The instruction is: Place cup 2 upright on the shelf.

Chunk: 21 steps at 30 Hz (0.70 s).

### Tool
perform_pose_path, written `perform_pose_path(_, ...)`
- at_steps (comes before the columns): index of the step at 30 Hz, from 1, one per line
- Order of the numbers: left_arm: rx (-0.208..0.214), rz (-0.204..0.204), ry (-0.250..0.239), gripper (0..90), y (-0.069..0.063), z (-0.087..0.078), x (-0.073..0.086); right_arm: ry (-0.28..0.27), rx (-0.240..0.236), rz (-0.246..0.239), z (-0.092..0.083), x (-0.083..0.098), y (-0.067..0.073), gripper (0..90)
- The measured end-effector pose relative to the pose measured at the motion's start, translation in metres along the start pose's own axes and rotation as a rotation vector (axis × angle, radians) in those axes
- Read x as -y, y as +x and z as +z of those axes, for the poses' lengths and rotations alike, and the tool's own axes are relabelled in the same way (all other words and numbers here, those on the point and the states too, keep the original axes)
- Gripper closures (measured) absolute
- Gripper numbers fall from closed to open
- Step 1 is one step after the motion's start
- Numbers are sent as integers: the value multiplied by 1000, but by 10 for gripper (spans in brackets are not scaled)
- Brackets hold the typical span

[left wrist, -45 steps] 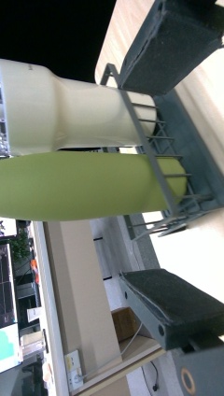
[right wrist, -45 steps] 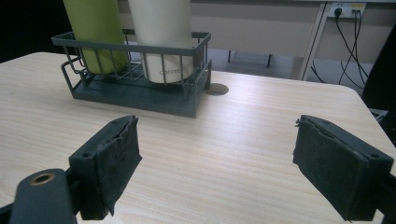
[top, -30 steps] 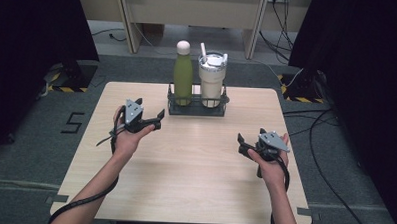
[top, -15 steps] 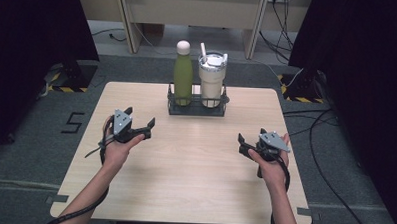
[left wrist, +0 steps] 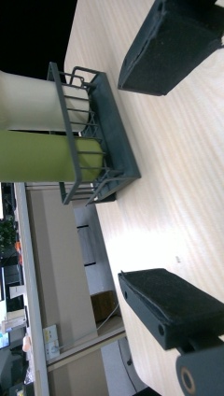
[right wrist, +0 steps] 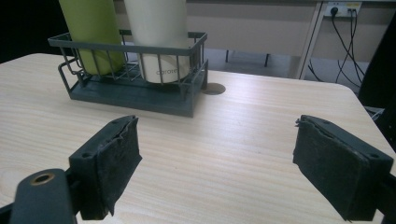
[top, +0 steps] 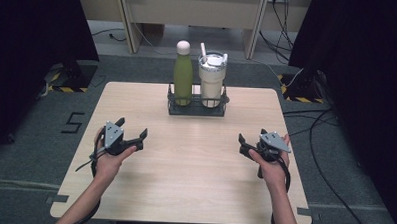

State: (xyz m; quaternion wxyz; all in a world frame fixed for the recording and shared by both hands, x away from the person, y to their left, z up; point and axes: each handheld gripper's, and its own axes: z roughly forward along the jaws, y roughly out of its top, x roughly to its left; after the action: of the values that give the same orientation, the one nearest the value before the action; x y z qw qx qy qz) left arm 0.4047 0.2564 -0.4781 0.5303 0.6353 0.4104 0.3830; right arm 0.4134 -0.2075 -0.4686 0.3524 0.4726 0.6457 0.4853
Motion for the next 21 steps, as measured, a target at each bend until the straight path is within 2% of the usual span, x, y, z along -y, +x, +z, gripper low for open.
perform_pose_path(10, -12, -3, 39, 68, 6, -13, 20, 4, 2, -2, 0, 1, 0, 146)
perform_pose_path(21, -14, -9, 61, 69, 6, -18, 35, 10, -2, -3, 1, 3, 2, 146)
